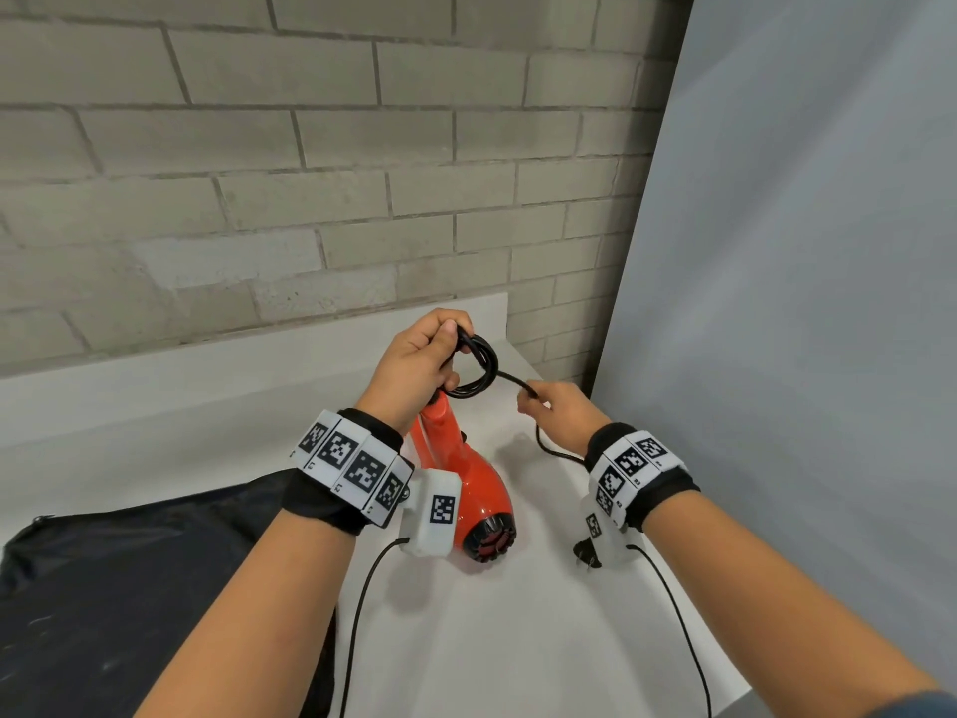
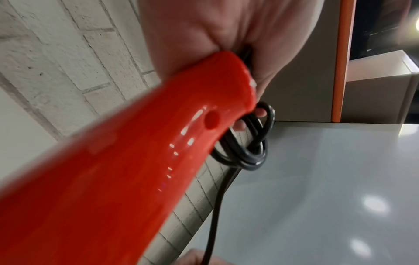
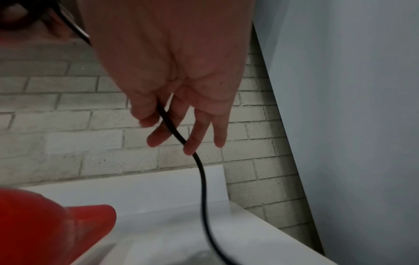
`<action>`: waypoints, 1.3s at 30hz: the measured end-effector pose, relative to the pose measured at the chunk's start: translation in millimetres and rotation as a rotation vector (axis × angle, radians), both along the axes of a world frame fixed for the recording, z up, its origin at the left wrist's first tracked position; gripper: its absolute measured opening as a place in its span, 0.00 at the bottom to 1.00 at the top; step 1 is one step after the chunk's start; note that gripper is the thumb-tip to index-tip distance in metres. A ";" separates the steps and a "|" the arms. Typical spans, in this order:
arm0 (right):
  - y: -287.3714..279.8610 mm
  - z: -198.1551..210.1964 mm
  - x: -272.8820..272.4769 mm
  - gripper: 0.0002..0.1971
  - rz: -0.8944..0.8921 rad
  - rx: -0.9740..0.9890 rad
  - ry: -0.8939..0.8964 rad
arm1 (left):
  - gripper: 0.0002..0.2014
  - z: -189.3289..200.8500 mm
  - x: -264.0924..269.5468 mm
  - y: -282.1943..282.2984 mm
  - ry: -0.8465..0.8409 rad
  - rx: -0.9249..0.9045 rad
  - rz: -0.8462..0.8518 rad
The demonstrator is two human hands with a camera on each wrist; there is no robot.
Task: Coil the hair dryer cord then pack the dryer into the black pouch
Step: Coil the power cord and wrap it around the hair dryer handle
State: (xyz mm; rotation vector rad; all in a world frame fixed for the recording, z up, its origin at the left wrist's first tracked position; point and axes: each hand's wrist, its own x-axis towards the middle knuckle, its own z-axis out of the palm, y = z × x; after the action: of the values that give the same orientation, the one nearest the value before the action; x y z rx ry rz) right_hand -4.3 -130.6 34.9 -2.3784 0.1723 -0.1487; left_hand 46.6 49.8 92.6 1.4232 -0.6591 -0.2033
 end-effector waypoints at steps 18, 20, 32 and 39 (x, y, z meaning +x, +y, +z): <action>18.9 45.7 9.1 0.09 -0.072 0.040 -0.363 | 0.08 1.1 -10.0 -6.4 -0.072 0.059 0.108; 19.5 58.3 9.0 0.08 -0.119 0.048 -0.491 | 0.06 3.7 -12.5 -7.5 -0.098 0.115 0.060; 19.6 75.2 -15.6 0.10 -0.112 -0.066 -0.610 | 0.08 8.4 -12.0 -5.9 -0.063 0.244 0.039; -11.8 -6.7 -50.6 0.17 -0.273 -0.320 0.408 | 0.07 4.1 -13.5 -15.1 -0.117 0.215 0.117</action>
State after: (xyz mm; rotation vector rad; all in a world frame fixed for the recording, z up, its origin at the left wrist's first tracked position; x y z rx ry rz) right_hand -54.9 -142.4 28.2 -2.6698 0.7148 0.1998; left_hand 33.2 34.7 96.6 1.6856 -0.6622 -0.1017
